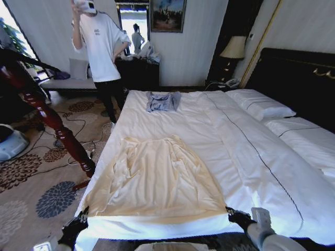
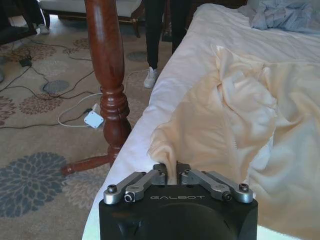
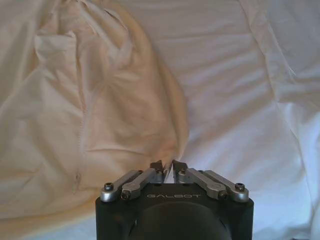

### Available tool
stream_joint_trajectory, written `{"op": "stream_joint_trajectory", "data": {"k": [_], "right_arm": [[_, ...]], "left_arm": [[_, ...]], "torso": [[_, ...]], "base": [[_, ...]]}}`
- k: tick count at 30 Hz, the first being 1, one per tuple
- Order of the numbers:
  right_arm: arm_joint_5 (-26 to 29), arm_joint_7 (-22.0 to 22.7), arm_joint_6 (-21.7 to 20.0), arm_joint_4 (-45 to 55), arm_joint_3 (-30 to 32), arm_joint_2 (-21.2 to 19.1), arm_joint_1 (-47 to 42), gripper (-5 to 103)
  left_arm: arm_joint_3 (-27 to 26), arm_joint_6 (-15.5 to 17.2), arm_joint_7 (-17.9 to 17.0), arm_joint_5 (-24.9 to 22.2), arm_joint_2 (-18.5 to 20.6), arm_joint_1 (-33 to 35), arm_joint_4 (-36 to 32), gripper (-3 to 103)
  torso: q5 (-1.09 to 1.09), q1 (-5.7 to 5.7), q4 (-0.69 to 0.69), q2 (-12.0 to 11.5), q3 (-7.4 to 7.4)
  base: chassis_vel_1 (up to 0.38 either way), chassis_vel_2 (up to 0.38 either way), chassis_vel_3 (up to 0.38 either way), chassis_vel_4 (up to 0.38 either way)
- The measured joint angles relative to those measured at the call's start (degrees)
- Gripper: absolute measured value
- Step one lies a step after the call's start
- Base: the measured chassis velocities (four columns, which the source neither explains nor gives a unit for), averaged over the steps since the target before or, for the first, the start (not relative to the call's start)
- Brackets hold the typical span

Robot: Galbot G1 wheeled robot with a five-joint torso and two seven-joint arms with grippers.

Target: Pick up the clothes from the bed and hang them on the clothes hanger.

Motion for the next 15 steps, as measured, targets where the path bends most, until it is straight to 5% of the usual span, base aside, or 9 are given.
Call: {"op": "stream_joint_trajectory", "data": {"k": [3, 8, 10, 12, 14, 15], "right_arm": [[-0.76, -0.84, 0.91, 0.41, 0.2, 0.2, -0.28, 16], [-2.69, -1.27, 1.23, 3.58, 1.53, 0.48, -2.73, 43], [-2.89, -1.27, 1.06, 4.67, 2.4, 0.38, -3.88, 43], [-3.39, -1.35, 1.08, 5.77, 3.39, 0.45, -4.83, 59], [-3.44, -1.35, 1.09, 5.93, 3.48, 0.54, -4.85, 59], [-3.76, -1.34, 1.15, 6.45, 3.65, 0.99, -4.85, 65]], "left_arm": [[-0.14, -0.36, 0.0, 0.42, -0.1, 0.24, -0.51, 19], [-1.09, -1.53, -0.64, 3.94, -1.17, 2.32, -2.42, 41], [-1.68, -1.93, -0.81, 4.3, -1.07, 3.91, -2.99, 46], [-2.75, -2.95, -0.8, 4.84, -0.66, 6.46, -3.74, 57], [-2.91, -3.08, -0.8, 5.06, -0.64, 6.86, -3.84, 57], [-3.35, -3.9, -0.77, 5.94, -0.7, 8.28, -4.07, 68]], "torso": [[-0.01, 0.0, -0.01, 0.0, 0.0], [-0.01, 0.0, -0.01, 0.0, 0.0], [-0.01, 0.0, -0.01, 0.0, 0.0], [0.0, -0.01, -0.01, 0.0, 0.0], [-0.01, -0.01, -0.01, 0.0, -0.01], [-0.01, -0.01, -0.01, 0.0, -0.01]], "base": [[0.0, 0.0, 0.0, 0.0], [0.0, 0.0, 0.0, 0.0], [0.0, 0.0, 0.0, 0.0], [0.0, 0.0, 0.0, 0.0], [0.0, 0.0, 0.0, 0.0], [0.0, 0.0, 0.0, 0.0]]}}
